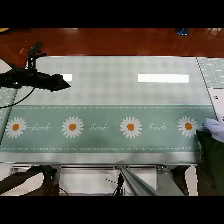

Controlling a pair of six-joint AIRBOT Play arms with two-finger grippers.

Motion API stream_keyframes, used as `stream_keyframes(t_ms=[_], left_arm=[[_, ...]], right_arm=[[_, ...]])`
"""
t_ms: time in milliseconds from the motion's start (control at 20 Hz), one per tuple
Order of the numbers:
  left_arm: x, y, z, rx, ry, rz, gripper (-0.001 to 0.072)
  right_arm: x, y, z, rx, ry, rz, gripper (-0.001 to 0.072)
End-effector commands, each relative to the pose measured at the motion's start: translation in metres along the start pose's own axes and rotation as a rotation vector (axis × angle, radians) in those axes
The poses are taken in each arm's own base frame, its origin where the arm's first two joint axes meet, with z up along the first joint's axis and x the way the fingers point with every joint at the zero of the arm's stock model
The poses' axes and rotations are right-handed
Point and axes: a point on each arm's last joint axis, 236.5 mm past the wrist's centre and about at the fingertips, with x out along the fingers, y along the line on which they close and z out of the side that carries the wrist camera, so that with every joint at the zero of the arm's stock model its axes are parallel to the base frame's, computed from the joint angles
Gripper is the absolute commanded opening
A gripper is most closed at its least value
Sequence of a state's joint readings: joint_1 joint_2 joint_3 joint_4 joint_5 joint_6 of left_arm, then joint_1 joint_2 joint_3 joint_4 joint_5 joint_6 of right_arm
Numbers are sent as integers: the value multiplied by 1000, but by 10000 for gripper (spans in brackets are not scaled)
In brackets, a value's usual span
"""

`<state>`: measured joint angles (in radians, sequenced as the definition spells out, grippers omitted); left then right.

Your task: Fold the shirts.

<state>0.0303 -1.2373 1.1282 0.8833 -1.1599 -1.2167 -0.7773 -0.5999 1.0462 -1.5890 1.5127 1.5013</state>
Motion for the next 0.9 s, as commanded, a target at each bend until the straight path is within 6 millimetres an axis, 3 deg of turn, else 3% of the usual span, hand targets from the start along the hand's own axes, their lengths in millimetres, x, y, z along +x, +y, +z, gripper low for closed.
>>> stream_keyframes(t_ms=[0, 150, 350, 650, 750, 850], left_arm=[[10, 7, -1, 2, 15, 3, 19], [21, 18, 3, -19, 10, 16, 19], [41, 40, 12, -27, -16, 48, 19], [74, 74, 8, -43, 11, 81, 19], [80, 79, 4, -34, 26, 83, 19], [80, 83, 2, -20, 38, 101, 19]], right_arm=[[-18, -69, -35, 81, 115, -273, 24], [-35, -104, -59, 134, 208, -444, 25], [-48, -128, -80, 149, 292, -572, 25], [-12, -144, -148, 1, 617, -675, 28], [-1, -158, -170, -35, 695, -745, 133], [11, -165, -196, -15, 758, -751, 158]])
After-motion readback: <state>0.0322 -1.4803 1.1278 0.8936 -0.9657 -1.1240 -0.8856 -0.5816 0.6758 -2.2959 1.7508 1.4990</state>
